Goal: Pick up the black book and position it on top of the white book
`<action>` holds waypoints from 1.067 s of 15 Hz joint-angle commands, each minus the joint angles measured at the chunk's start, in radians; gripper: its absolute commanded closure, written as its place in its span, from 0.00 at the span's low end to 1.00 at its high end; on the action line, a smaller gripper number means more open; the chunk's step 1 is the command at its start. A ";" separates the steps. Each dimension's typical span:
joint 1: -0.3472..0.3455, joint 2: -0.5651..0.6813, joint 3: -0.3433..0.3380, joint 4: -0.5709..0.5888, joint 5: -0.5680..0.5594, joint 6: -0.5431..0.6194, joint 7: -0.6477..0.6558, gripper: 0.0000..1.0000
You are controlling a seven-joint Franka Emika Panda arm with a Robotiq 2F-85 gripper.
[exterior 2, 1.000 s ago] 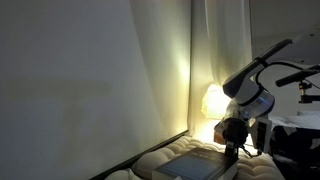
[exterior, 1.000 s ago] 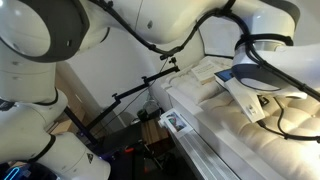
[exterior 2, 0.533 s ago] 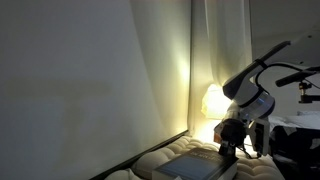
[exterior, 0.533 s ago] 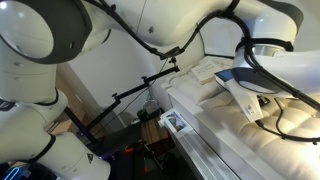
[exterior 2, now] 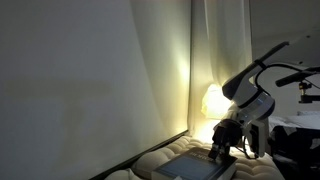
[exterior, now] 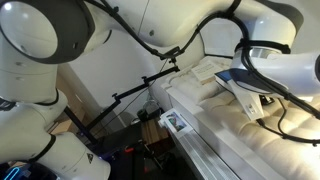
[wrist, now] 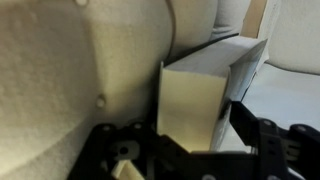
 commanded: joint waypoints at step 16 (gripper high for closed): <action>0.011 -0.402 -0.027 -0.400 0.229 0.192 -0.417 0.77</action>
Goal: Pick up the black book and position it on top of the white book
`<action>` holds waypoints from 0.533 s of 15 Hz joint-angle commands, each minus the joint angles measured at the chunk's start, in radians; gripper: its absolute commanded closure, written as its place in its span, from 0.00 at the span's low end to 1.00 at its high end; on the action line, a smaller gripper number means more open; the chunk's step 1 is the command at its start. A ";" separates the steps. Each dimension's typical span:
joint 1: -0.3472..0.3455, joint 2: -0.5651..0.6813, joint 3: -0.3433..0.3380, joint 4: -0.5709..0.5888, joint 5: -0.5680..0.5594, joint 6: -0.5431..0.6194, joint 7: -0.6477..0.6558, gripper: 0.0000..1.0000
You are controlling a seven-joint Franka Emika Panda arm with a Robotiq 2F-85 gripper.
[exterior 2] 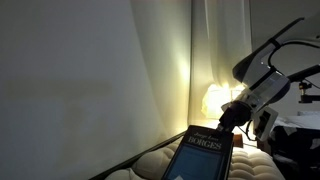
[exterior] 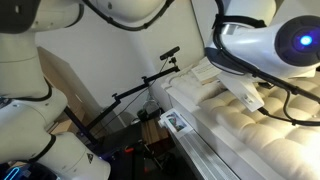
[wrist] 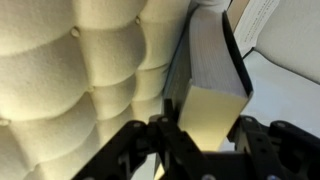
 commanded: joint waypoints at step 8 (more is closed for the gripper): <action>0.042 -0.336 -0.105 -0.317 0.205 0.045 -0.305 0.77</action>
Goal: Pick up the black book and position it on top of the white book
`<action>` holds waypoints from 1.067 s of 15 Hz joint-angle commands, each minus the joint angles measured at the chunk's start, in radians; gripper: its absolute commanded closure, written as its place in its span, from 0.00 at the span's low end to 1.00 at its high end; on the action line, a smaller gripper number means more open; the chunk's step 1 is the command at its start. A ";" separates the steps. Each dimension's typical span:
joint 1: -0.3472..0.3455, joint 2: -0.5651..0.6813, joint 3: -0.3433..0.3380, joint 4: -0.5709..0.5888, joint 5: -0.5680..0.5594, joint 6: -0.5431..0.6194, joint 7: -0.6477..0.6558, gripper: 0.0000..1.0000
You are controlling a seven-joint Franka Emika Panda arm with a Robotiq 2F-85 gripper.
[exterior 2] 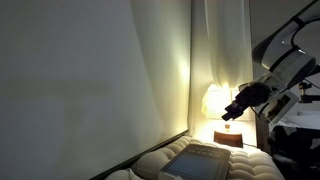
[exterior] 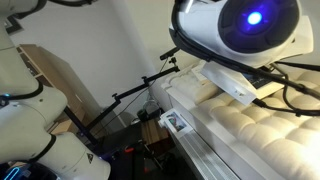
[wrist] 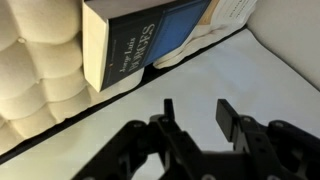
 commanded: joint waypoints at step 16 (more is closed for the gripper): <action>0.098 0.204 -0.061 0.155 -0.170 0.132 0.115 0.00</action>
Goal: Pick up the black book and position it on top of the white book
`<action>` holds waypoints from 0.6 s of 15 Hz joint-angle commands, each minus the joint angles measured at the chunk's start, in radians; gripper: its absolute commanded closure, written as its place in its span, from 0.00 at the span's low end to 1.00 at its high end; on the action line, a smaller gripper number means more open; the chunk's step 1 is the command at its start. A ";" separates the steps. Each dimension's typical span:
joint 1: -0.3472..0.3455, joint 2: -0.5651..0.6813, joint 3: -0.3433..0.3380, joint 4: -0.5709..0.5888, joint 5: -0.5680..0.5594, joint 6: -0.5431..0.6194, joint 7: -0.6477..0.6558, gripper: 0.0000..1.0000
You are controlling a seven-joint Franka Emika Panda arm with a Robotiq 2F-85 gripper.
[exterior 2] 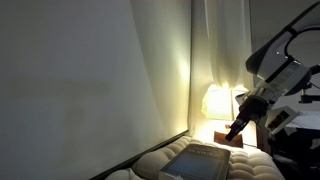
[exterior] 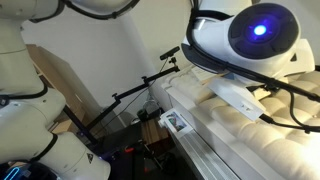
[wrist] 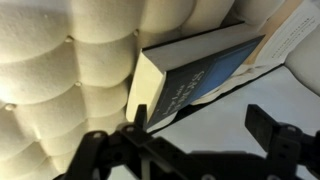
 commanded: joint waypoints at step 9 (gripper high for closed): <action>-0.031 0.305 0.026 0.345 -0.241 -0.043 0.262 0.00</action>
